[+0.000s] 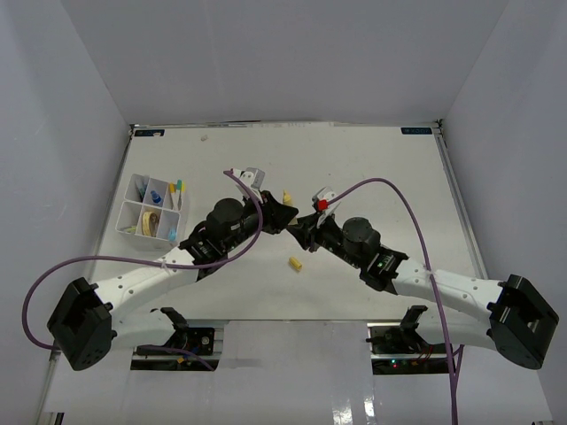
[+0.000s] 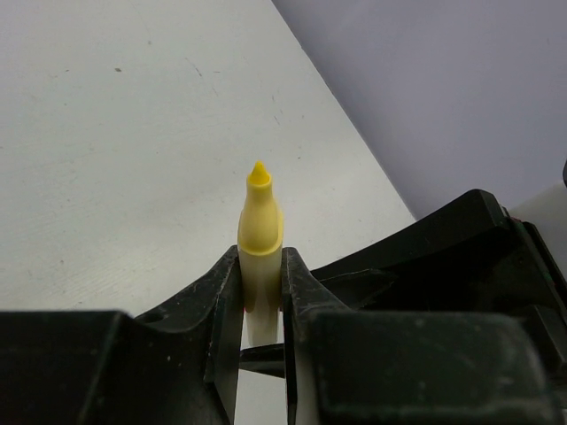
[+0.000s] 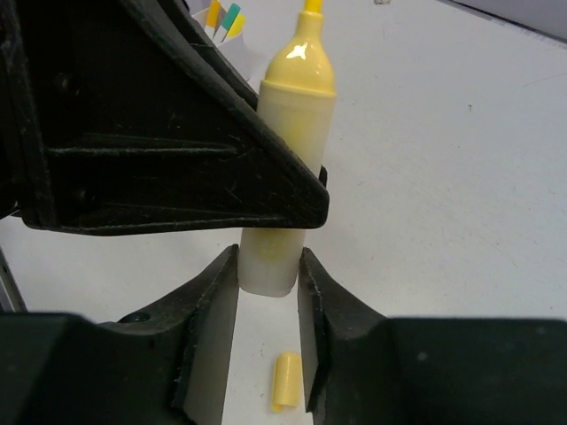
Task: Sort the stationery into containers
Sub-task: Pick up the pen from the center of the board.
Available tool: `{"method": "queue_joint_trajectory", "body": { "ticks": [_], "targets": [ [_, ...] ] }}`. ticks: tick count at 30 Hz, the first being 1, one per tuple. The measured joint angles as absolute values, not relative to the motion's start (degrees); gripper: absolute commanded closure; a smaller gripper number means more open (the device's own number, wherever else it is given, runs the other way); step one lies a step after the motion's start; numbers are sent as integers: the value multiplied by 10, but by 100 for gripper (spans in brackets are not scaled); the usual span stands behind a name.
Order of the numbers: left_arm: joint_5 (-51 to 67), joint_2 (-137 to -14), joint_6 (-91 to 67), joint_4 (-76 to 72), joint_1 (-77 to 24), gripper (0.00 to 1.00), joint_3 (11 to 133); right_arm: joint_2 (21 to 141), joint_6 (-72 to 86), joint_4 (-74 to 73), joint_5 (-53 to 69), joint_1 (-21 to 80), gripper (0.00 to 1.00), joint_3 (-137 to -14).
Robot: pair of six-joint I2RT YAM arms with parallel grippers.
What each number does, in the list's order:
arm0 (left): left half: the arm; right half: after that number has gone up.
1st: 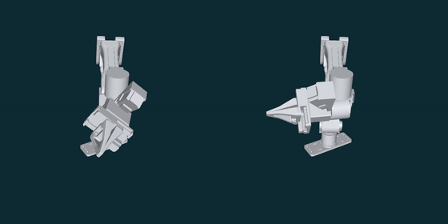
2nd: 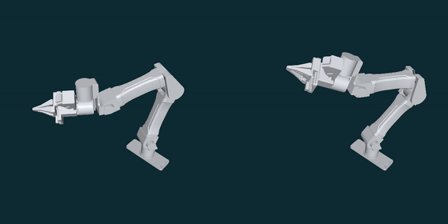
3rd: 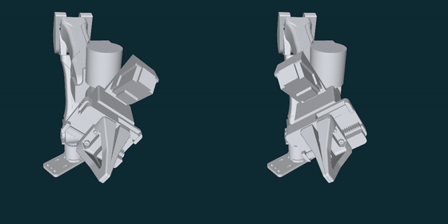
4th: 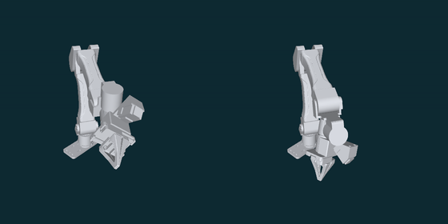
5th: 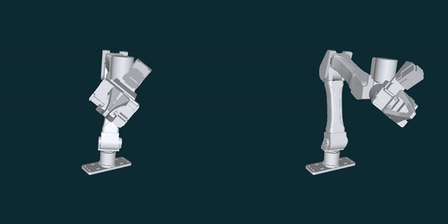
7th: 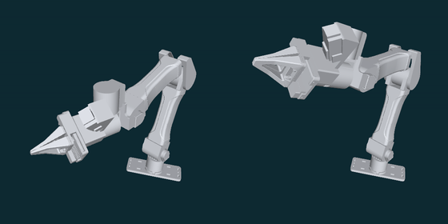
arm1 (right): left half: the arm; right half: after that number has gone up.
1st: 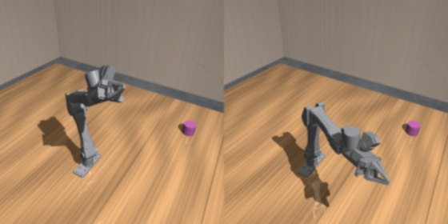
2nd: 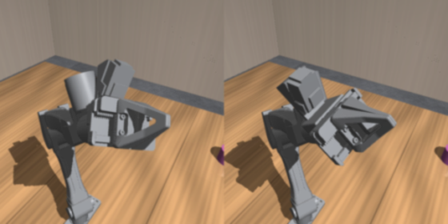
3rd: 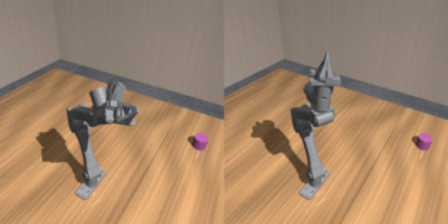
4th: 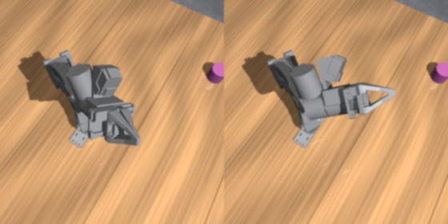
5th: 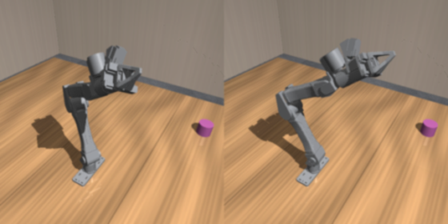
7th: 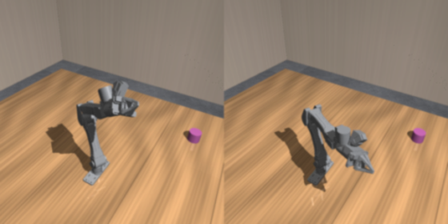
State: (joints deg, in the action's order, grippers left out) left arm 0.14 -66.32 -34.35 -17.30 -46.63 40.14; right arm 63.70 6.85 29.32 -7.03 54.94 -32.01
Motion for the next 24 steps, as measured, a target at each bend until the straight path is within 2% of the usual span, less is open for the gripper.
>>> {"method": "queue_joint_trajectory", "body": {
  "ticks": [4, 5, 9, 10, 24],
  "targets": [
    [5, -663, -336, -165, -466, 100, 406, 637, 71, 291, -69, 550, 81, -320],
    [5, -663, -335, -164, -466, 90, 406, 637, 70, 291, -70, 550, 82, -320],
    [7, -663, -335, -164, -466, 65, 406, 635, 76, 291, -71, 550, 84, -320],
    [8, -663, -335, -166, -466, 64, 406, 634, 77, 291, -72, 550, 85, -319],
    [15, -663, -352, -204, -466, 59, 385, 625, 125, 308, -86, 550, 87, -302]
  ]
}}
